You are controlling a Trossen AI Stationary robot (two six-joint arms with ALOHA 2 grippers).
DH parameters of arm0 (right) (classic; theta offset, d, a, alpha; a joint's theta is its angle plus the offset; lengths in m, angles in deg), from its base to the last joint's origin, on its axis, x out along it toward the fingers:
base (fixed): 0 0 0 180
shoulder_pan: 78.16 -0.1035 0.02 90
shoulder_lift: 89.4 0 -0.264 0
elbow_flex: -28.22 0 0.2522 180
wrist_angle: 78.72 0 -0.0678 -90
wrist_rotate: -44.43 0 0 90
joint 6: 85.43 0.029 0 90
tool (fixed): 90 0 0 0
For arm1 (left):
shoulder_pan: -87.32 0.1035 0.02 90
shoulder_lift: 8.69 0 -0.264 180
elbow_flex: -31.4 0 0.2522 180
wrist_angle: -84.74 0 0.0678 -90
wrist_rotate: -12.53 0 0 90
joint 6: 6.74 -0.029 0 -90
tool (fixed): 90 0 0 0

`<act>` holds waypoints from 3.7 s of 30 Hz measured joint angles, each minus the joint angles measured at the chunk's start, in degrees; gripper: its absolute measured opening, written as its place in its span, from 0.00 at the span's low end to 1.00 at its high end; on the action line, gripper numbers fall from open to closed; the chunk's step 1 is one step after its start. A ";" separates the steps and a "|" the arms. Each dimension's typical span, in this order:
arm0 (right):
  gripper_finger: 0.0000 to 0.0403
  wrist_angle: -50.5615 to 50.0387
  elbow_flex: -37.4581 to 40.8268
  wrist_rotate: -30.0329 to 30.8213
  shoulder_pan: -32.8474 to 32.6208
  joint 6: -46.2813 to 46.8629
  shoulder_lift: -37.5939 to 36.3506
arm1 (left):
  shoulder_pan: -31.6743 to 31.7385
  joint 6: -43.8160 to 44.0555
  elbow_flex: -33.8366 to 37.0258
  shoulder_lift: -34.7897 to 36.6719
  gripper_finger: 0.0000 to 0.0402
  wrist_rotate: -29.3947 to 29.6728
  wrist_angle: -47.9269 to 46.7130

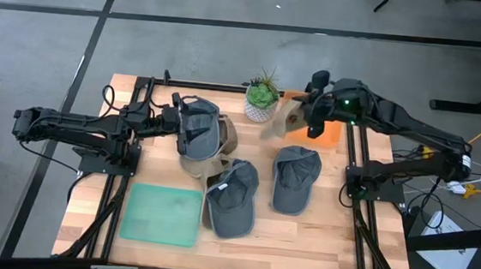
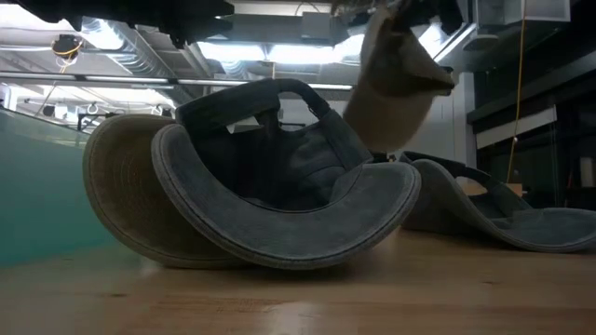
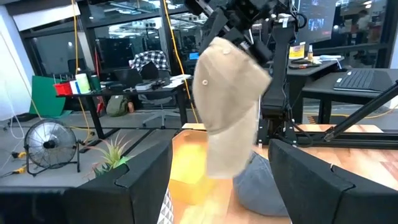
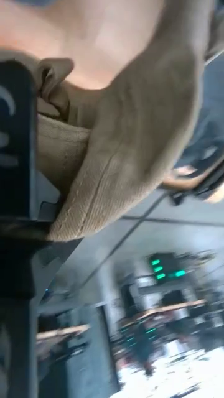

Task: Pick & Place hat
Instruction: Put the bottom right brown cap into the orange bin

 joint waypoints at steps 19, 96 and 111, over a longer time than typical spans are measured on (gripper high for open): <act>0.02 -8.43 0.00 21.20 11.74 18.04 3.54 | 0.00 0.01 0.00 0.00 0.64 0.07 -0.04; 0.02 3.70 23.76 19.59 8.65 42.30 12.33 | 0.00 0.01 0.00 0.00 0.63 -1.51 0.39; 0.25 2.95 22.33 5.64 8.54 48.19 12.33 | 0.00 1.20 0.00 0.00 0.64 -1.49 0.37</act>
